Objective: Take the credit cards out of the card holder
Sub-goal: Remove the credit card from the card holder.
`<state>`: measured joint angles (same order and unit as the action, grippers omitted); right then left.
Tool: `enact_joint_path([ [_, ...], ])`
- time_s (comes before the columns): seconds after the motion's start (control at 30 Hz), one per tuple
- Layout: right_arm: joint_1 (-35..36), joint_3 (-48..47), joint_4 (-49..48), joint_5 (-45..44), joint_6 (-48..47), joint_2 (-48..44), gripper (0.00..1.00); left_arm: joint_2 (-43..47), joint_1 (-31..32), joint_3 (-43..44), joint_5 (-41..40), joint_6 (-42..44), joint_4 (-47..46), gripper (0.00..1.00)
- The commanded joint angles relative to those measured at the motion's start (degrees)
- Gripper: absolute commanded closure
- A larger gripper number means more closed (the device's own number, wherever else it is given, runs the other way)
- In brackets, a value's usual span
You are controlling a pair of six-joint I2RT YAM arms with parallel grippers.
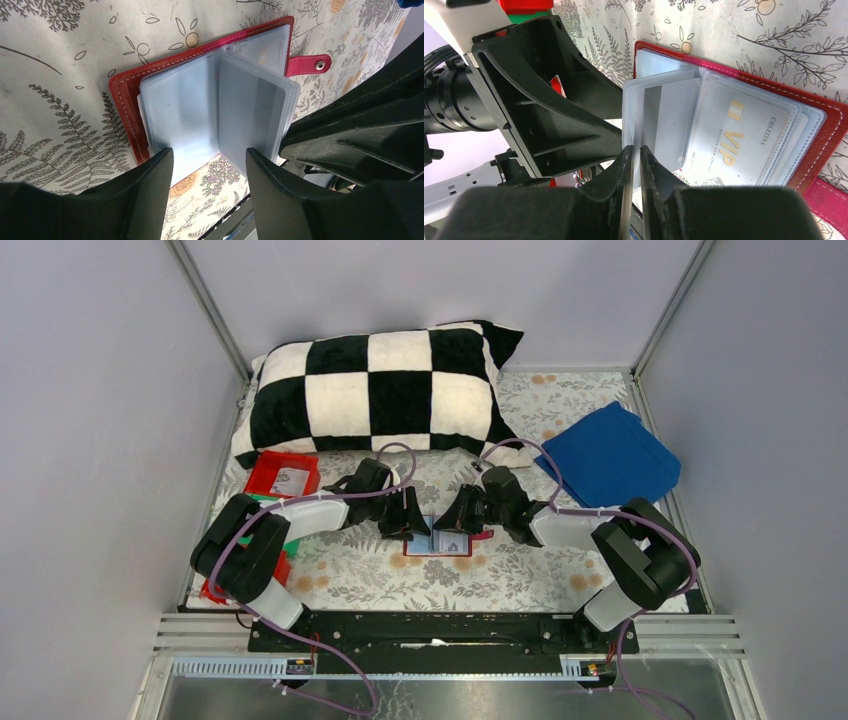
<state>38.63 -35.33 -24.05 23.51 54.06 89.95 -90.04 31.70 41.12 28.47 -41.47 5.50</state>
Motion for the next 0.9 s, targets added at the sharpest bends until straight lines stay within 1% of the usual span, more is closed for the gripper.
enact_joint_path([
  [0.0,0.6,-1.6,2.1,-0.7,-0.9,0.7,0.84,1.4,-0.3,1.2,-2.2,2.3,2.1,0.4],
  [0.27,0.6,-1.0,5.9,-3.3,-2.5,-1.7,0.83,2.5,-1.0,1.6,-4.0,3.6,5.2,0.39],
  [0.43,0.5,-1.8,13.0,-7.3,-5.9,-5.7,0.82,3.4,-1.4,2.0,-6.4,4.2,7.5,0.39],
  [0.5,0.3,-1.5,15.8,-9.5,-7.3,-7.5,0.81,4.4,-1.8,2.5,-8.3,4.5,9.5,0.39],
  [0.6,-1.1,-0.7,19.2,-12.1,-8.8,-10.1,0.8,6.8,-2.2,4.5,-13.1,5.6,14.1,0.38],
  [0.77,-6.4,2.3,19.0,-11.9,-8.9,-14.7,0.75,12.0,-2.3,8.9,-23.0,6.5,21.7,0.36],
  [0.8,-6.5,2.1,19.1,-12.1,-9.2,-15.4,0.74,12.9,-2.3,9.4,-24.1,6.3,22.5,0.36],
  [0.87,-6.5,1.0,18.5,-10.7,-9.5,-15.7,0.73,14.2,-2.3,9.8,-23.0,6.0,22.3,0.36],
])
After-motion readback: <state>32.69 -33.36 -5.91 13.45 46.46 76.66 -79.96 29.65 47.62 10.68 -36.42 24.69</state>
